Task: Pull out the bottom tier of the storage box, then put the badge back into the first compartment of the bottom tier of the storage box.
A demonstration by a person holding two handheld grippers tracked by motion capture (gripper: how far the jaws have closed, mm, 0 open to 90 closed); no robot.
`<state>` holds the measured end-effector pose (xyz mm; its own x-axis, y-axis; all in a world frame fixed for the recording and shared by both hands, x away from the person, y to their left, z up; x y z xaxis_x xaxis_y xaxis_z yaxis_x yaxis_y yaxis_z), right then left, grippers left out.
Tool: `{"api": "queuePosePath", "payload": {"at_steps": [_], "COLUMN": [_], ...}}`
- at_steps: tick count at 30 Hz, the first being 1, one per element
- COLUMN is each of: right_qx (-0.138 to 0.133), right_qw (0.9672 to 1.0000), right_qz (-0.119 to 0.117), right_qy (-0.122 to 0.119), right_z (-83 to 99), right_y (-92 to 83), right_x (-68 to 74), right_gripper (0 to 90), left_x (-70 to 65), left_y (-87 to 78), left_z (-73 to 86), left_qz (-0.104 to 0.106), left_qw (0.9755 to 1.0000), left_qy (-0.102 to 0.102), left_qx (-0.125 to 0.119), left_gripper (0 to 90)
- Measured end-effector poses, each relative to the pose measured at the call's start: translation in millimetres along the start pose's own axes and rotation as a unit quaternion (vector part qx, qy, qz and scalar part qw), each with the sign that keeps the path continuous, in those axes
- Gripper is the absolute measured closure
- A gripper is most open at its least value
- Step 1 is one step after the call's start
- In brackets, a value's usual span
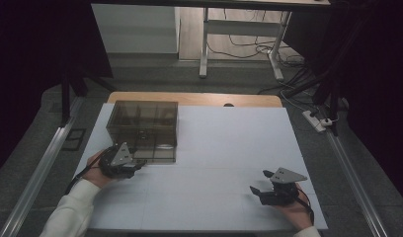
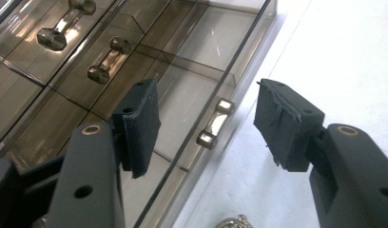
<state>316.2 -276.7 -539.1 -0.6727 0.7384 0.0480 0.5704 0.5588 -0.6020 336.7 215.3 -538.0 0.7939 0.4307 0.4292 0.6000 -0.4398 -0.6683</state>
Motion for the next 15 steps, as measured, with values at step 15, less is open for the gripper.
{"api": "queuePosePath", "payload": {"at_steps": [15], "right_qx": [-0.003], "right_qw": [1.0000], "right_qz": [-0.002], "right_qy": [-0.002], "right_z": [-0.8], "right_y": [-0.4], "right_x": [1.1], "right_gripper": [22.1], "left_x": [1.2], "left_y": [-14.3], "left_z": [-2.6], "left_qz": [0.007], "left_qw": [0.9989], "left_qy": [-0.046], "left_qx": [-0.008], "left_gripper": [39.5]}}
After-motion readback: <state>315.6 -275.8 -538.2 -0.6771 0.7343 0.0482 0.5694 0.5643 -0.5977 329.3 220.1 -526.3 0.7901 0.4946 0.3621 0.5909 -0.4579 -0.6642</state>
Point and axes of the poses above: each handheld gripper's, and its own axes: y roughly forward along the jaws, z roughly out of its underside, x roughly to its left, the point moved 4 cm from there along y, roughly forward along the jaws, and after that the axes turned 11 degrees about y, right-handed, at the moved point
